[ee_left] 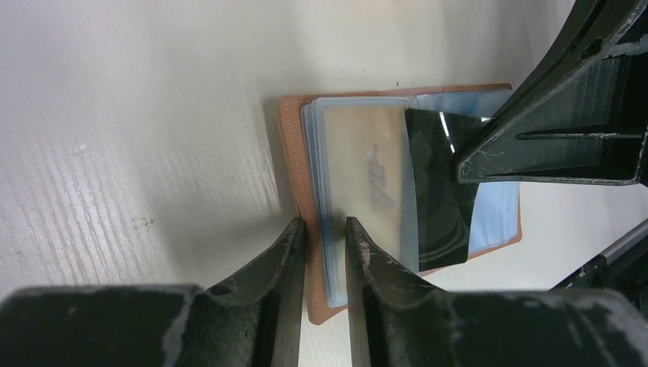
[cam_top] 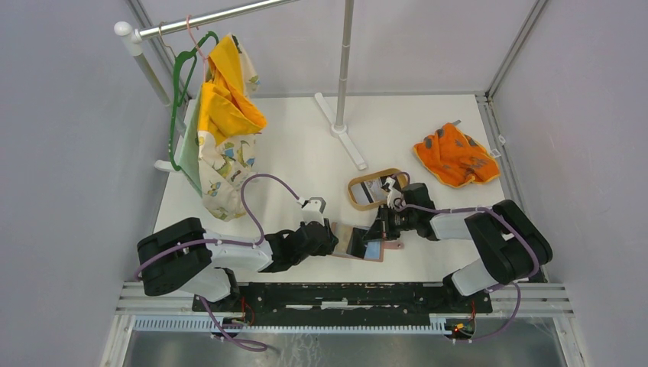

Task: Put the credit cards into the card holder
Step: Insert the credit card into the card holder.

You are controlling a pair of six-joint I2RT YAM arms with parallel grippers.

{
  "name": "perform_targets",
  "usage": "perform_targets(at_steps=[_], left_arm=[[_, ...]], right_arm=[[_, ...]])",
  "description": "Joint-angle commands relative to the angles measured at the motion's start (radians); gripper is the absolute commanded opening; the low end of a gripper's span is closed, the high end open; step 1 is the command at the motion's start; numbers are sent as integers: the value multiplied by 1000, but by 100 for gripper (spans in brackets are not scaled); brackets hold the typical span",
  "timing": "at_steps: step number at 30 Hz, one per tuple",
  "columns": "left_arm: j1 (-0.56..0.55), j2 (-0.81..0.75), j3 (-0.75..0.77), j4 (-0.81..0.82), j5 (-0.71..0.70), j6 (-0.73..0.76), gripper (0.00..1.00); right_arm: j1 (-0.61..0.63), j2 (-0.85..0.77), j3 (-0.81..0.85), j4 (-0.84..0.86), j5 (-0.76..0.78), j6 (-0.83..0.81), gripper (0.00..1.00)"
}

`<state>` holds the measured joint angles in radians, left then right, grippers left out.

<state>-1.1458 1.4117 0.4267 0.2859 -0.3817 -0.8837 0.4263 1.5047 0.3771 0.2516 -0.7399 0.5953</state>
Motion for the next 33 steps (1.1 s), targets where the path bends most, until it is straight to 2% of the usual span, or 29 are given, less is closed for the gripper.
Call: perform_targets(at_steps=[1, 16, 33], left_arm=[[-6, 27, 1, -51, 6, 52, 30], [-5, 47, 2, -17, 29, 55, 30], [-5, 57, 7, -67, -13, 20, 28]], right_arm=[[17, 68, -13, -85, 80, -22, 0], [48, 74, 29, -62, 43, 21, 0], [-26, -38, 27, -218, 117, -103, 0]])
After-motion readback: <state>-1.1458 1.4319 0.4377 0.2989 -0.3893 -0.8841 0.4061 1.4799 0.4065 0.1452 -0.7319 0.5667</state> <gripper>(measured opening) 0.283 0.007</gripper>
